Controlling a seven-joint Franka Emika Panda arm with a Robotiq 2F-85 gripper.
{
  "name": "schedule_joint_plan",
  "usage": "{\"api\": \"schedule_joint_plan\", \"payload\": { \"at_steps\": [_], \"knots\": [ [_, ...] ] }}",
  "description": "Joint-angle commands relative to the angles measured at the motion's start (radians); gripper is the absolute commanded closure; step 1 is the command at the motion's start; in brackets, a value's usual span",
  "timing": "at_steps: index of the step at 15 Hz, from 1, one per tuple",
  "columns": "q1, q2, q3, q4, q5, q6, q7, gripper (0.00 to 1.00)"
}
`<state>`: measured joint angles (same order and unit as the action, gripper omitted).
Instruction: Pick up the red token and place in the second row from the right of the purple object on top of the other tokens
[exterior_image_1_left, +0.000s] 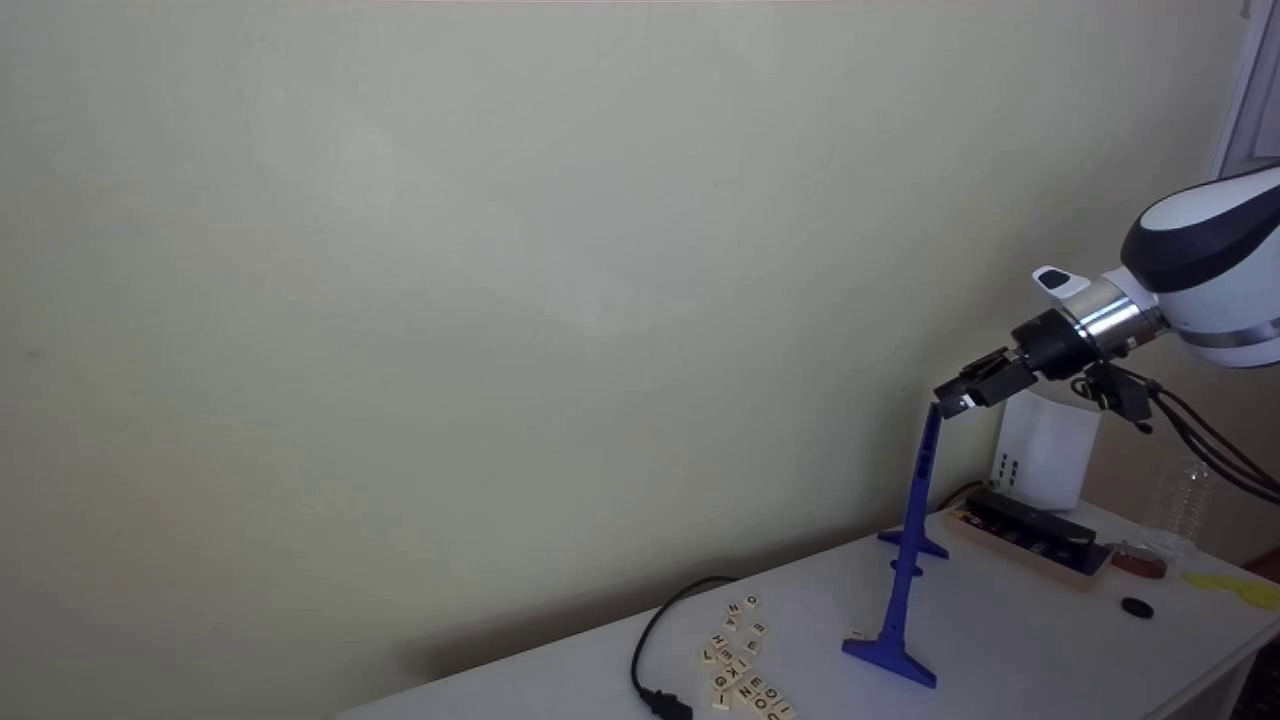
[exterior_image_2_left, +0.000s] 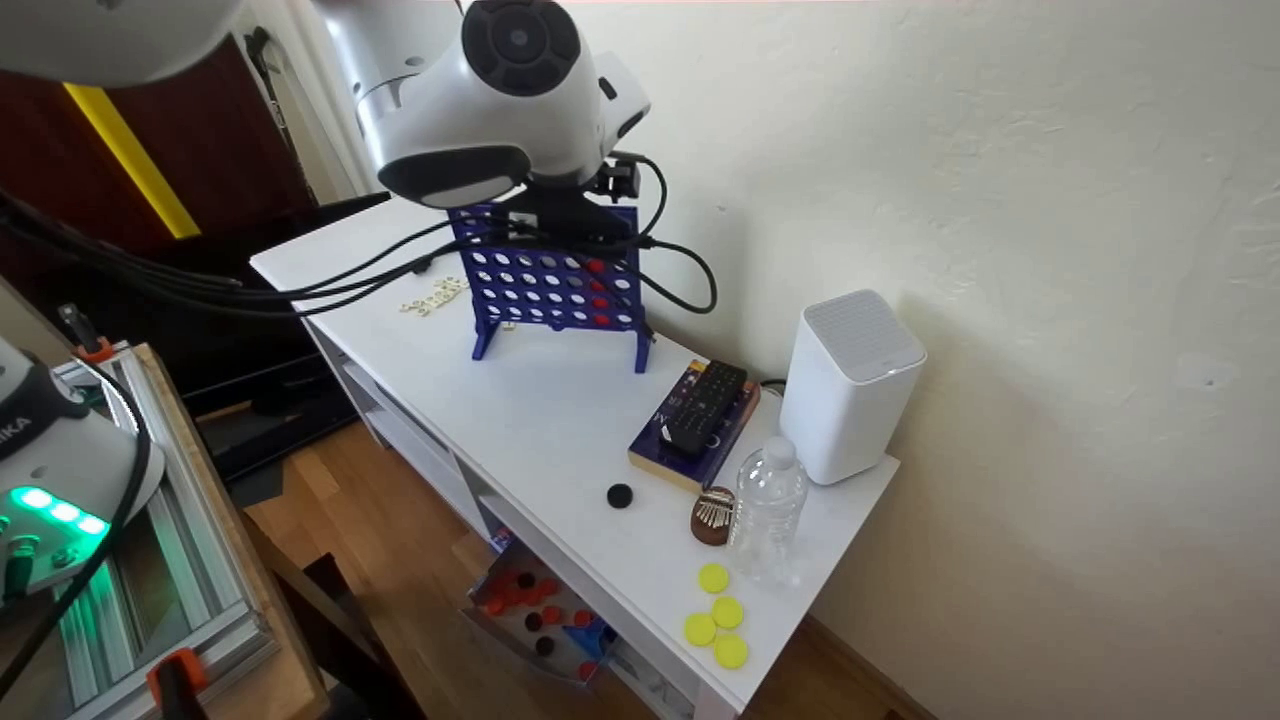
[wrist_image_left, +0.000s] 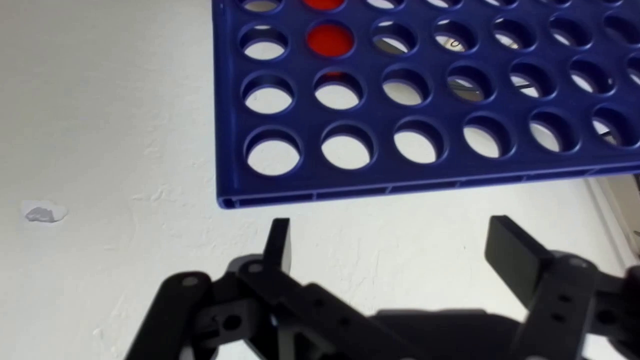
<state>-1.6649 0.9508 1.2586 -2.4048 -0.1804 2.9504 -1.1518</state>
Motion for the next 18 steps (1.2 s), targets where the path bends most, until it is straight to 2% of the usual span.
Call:
{"api": "schedule_joint_plan", "payload": {
  "at_steps": [1, 3, 8, 11, 18],
  "knots": [
    [-0.07, -0.011, 0.045, -0.059, -0.027, 0.055, 0.017, 0.0],
    [-0.101, -0.025, 0.067, -0.084, -0.028, 0.067, 0.038, 0.0],
    [-0.233, -0.057, 0.163, -0.158, -0.027, 0.052, 0.104, 0.0],
    [-0.302, -0.1, 0.217, -0.189, -0.025, 0.051, 0.172, 0.0],
    [-0.439, -0.215, 0.342, -0.228, -0.027, -0.029, 0.379, 0.0]
  ]
}}
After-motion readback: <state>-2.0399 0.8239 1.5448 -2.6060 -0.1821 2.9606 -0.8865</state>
